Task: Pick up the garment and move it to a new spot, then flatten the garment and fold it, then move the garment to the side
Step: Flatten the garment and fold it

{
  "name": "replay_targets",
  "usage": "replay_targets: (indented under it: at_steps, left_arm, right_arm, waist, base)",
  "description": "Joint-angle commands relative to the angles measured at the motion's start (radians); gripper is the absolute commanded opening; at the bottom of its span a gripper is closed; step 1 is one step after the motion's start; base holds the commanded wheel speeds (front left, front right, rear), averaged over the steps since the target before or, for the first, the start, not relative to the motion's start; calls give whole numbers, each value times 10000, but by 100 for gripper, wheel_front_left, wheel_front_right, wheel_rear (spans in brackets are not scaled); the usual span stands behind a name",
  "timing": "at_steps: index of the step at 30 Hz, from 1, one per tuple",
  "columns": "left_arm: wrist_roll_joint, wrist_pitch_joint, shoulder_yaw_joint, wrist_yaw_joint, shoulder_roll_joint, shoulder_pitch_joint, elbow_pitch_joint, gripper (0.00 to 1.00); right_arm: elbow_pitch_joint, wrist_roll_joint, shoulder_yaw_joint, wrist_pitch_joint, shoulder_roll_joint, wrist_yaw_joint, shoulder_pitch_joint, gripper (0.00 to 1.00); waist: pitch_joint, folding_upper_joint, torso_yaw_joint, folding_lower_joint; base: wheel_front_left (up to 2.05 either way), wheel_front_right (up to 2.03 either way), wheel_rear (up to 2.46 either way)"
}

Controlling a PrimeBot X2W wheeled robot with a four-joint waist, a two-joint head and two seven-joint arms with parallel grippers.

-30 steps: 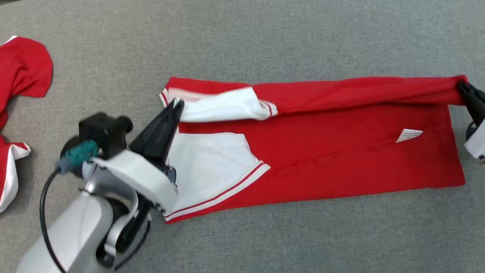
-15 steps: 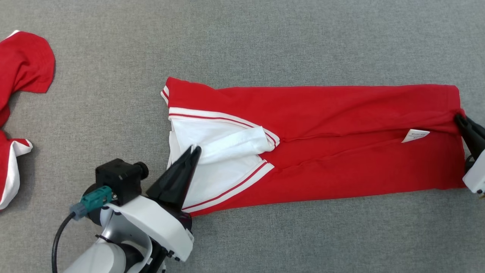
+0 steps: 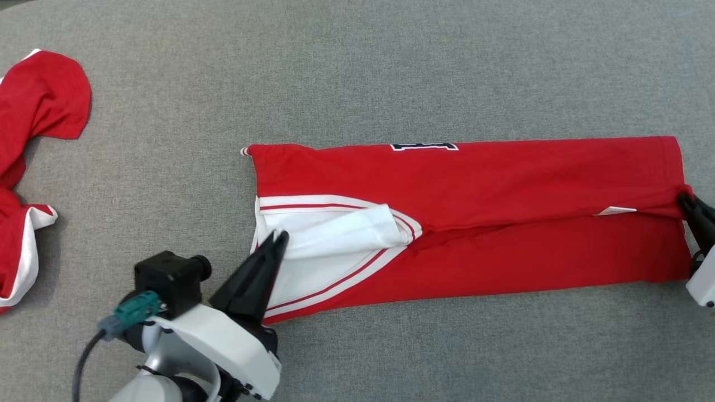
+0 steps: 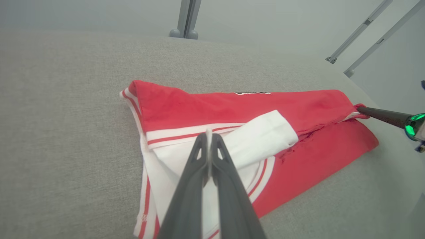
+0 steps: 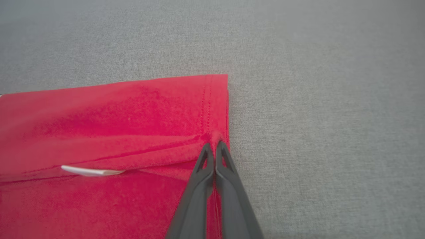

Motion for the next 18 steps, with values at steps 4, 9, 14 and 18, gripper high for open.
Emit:
replay_targets:
  at_steps: [4,9,14,18]
  left_arm:
    - [-33,-16,-302,1,-240,162,715,0]
    - [118,-593,-166,292,-655,155,1559,100]
    - [220,-1131,163,636,-736,383,1893,100]
    - [503,-1901,567,1059,-754,613,2196,100]
  right_arm:
    - [155,-217,77,-70,164,-3,135,79]
    - [388,-408,-175,-241,414,-3,345,100]
    - [153,-927,-623,-561,337,-3,618,100]
    - [-107,-1823,-851,-1313,691,-3,806,100]
  waist:
    - [-136,0,-7,0]
    - [-522,0,55,0]
    - [-1025,0,90,0]
    - [-1653,0,67,0]
  base:
    - [0,0,0]
    - [0,0,0]
    - [0,0,0]
    - [0,0,0]
